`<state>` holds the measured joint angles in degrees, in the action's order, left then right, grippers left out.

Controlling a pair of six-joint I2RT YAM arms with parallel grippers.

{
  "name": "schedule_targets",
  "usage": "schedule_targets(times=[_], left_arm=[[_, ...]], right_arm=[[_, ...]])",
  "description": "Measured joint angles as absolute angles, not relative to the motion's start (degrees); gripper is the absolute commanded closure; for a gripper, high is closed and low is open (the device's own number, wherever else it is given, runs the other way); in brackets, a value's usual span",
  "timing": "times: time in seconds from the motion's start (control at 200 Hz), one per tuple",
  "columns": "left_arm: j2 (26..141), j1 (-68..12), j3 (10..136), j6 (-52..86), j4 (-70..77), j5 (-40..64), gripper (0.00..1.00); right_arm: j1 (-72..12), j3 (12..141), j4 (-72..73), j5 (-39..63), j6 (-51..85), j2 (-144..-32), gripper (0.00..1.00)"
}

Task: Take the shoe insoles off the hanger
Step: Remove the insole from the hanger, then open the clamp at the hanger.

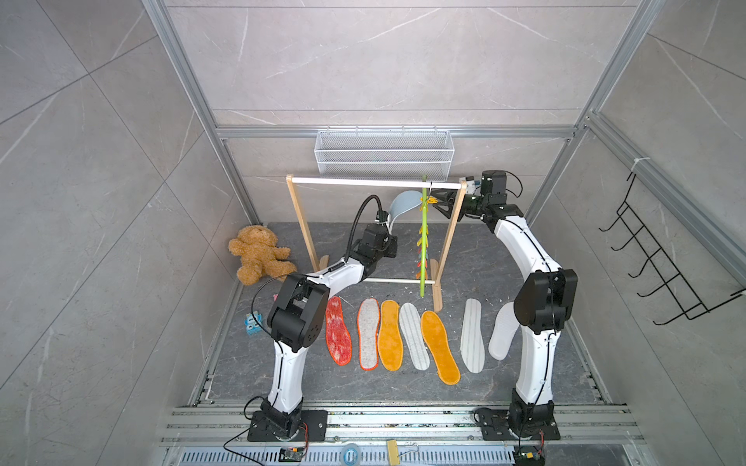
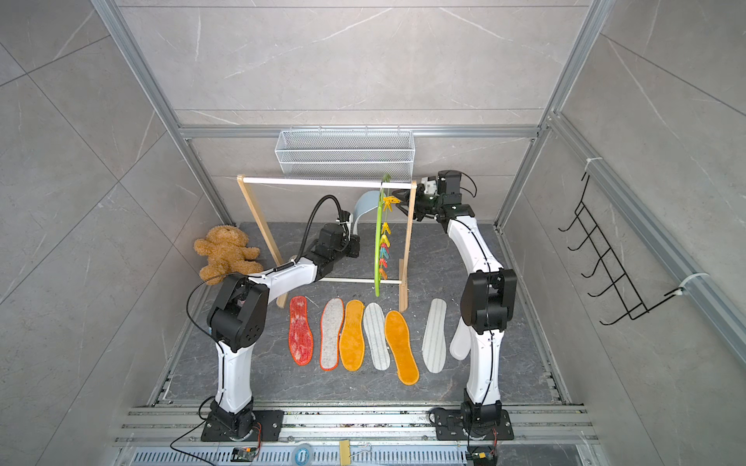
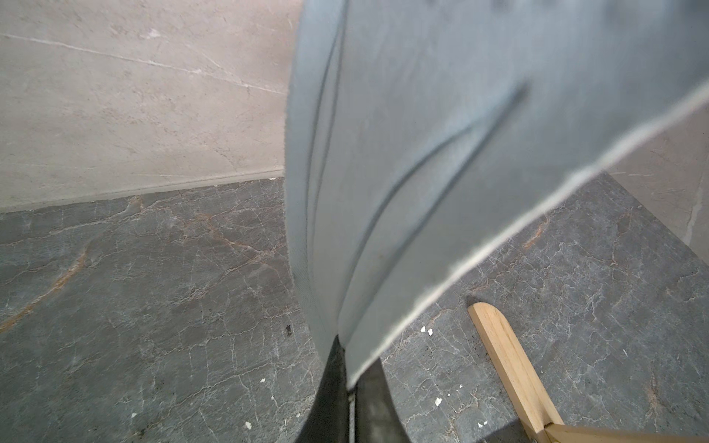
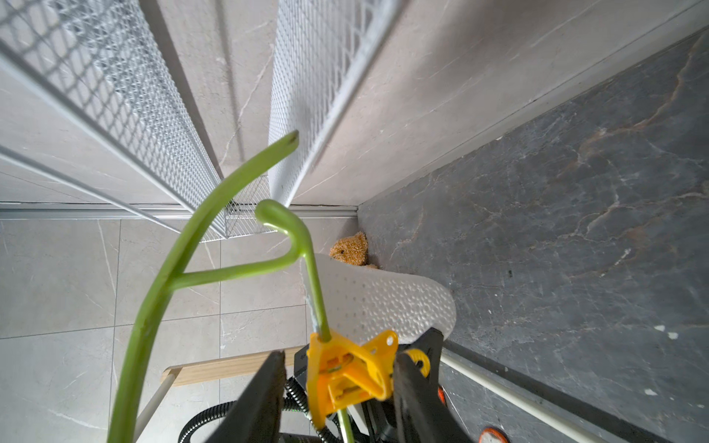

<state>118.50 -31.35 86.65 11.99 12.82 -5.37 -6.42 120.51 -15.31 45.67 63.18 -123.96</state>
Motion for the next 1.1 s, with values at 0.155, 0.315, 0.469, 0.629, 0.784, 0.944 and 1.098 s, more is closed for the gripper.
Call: schedule_targets(times=[0.155, 0.315, 0.469, 0.629, 0.784, 0.944, 1.098], left_arm=[[118.50, -31.35, 86.65, 11.99, 12.80, -5.34, 1.00], [118.50, -31.35, 86.65, 11.99, 12.80, -5.34, 1.00], [118.50, -31.35, 86.65, 11.99, 12.80, -5.34, 1.00], [118.50, -31.35, 86.65, 11.99, 12.80, -5.34, 1.00], [118.50, -31.35, 86.63, 12.05, 12.75, -5.39, 1.00], [118.50, -31.35, 86.17, 13.02, 12.82, -5.45, 1.00], [118.48, -31.24, 84.20, 14.41, 13.32, -5.50, 1.00]], right_arm=[[-6.42, 122.19, -16.08, 45.69, 63.16, -124.90, 0.56], [-6.42, 123.15, -16.38, 45.69, 63.16, -125.14, 0.60], [-6.42, 123.35, -16.53, 45.69, 63.16, -125.16, 0.63], [-6.42, 123.35, -16.56, 45.69, 63.16, -125.16, 0.68], [-6.42, 123.39, -16.58, 45.69, 63.20, -125.16, 0.73], [-6.42, 124.01, -16.69, 45.69, 63.24, -125.16, 0.78], [-6.52, 124.84, -16.93, 45.67, 63.26, -125.29, 0.81]])
